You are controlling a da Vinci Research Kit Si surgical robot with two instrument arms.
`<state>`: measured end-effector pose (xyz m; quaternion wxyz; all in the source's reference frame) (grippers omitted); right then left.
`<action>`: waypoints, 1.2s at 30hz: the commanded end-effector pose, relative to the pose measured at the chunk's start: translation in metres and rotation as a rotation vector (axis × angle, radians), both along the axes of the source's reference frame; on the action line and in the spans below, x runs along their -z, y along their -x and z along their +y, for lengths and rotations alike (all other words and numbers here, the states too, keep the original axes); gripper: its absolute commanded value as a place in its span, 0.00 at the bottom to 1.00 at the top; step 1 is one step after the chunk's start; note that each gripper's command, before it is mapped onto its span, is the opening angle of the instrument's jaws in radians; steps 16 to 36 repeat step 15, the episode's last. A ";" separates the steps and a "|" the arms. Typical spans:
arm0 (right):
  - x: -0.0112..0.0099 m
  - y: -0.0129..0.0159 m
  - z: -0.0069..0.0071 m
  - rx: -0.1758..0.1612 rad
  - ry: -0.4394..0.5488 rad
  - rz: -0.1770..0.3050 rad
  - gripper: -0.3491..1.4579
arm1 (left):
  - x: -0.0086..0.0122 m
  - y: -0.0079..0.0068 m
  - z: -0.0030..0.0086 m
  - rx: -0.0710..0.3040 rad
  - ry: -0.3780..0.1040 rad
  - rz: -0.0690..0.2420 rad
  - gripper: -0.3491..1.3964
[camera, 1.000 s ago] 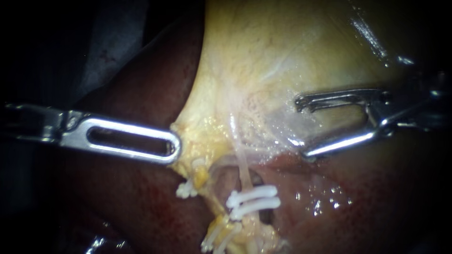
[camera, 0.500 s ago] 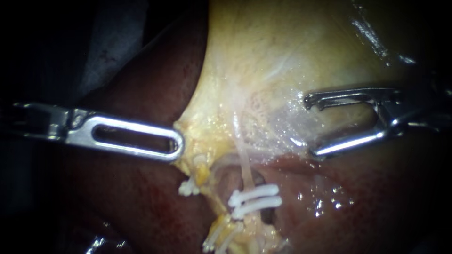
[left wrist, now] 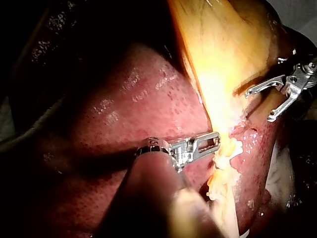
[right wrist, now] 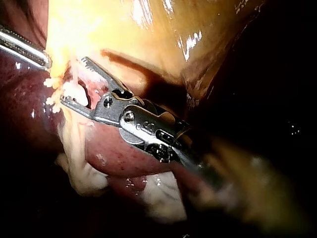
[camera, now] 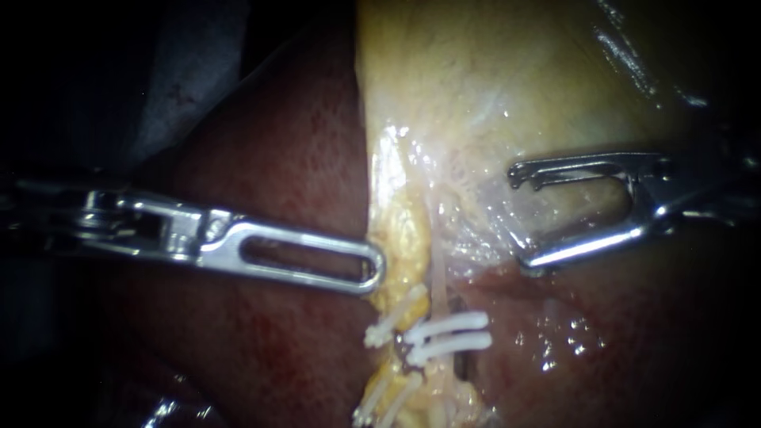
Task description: Going back second clip right tube
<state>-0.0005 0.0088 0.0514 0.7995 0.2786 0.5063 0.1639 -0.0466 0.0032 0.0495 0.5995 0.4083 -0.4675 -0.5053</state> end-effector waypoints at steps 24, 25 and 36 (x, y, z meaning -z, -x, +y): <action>0.0001 0.0000 -0.0001 0.000 0.000 0.000 0.52 | -0.0001 0.0001 0.0000 -0.001 0.001 0.001 0.00; 0.0001 0.0000 -0.0001 0.000 0.000 0.000 0.52 | -0.0001 0.0001 0.0000 -0.001 0.001 0.001 0.00; 0.0001 0.0000 -0.0001 0.000 0.000 0.000 0.52 | -0.0001 0.0001 0.0000 -0.001 0.001 0.001 0.00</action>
